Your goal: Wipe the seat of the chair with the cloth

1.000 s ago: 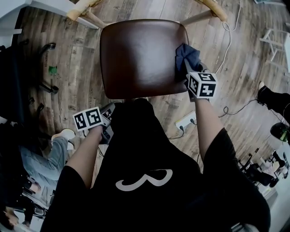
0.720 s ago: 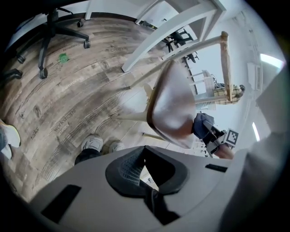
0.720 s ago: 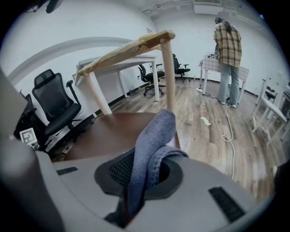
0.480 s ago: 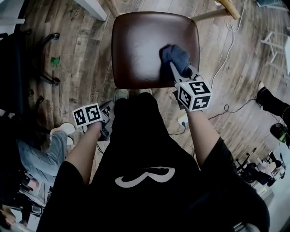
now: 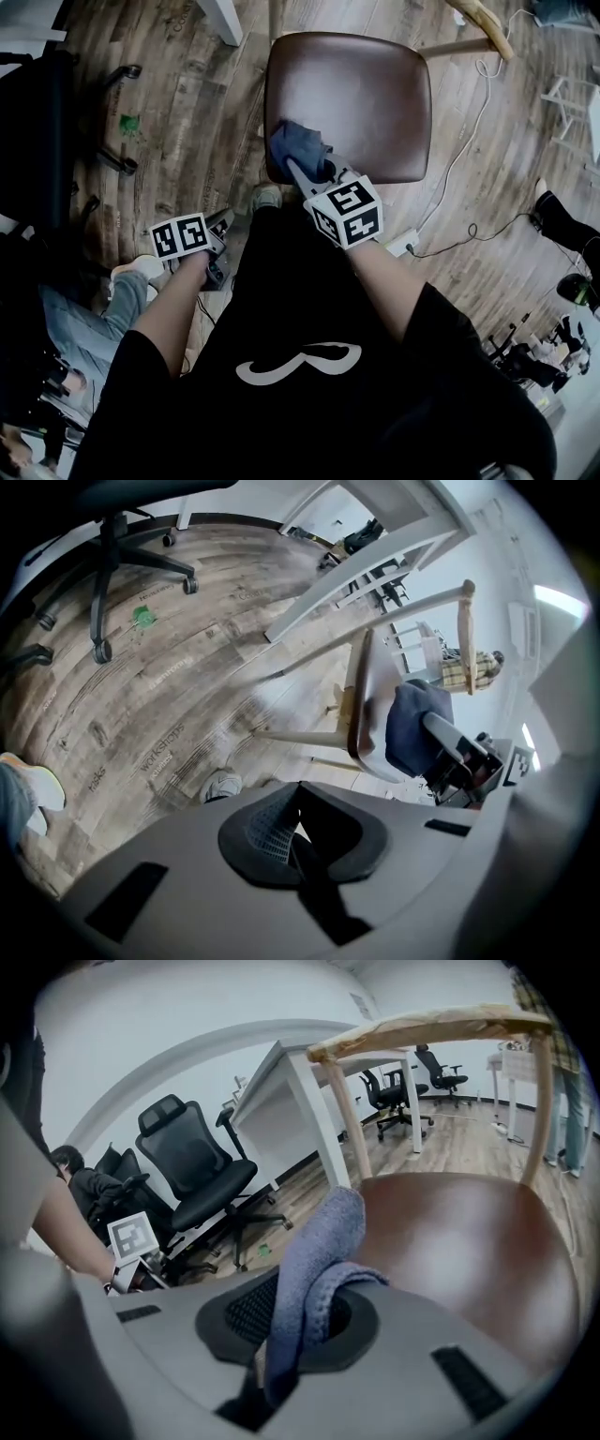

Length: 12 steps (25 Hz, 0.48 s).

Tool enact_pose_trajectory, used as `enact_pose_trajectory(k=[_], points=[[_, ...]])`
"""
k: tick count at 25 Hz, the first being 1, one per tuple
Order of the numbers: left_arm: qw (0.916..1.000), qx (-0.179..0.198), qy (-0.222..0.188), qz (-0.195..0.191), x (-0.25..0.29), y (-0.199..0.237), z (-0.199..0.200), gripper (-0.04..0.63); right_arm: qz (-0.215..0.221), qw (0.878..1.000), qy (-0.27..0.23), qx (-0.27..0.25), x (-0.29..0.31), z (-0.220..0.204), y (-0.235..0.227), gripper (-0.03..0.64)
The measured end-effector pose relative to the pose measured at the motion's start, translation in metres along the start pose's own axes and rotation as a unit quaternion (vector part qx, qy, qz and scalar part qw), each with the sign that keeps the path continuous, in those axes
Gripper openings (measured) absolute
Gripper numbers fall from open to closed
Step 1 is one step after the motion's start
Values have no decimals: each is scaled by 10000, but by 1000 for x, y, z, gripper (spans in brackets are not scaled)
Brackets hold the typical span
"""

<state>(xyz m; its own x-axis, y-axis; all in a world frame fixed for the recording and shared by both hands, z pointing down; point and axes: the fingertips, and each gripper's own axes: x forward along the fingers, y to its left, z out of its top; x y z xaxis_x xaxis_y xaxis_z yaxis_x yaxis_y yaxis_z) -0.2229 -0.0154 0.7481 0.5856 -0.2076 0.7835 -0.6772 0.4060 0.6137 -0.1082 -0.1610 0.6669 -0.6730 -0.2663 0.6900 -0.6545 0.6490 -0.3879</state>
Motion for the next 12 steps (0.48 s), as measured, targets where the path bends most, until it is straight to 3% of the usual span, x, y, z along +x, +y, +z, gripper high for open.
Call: enact_pose_trajectory(k=[5, 12], points=[[9999, 51, -86, -56, -15, 8, 10, 14, 63, 9993, 258, -272, 27, -8, 16, 43], [9999, -84, -138, -1, -25, 25, 11, 14, -189, 9935, 846, -739, 49, -32, 9, 43]])
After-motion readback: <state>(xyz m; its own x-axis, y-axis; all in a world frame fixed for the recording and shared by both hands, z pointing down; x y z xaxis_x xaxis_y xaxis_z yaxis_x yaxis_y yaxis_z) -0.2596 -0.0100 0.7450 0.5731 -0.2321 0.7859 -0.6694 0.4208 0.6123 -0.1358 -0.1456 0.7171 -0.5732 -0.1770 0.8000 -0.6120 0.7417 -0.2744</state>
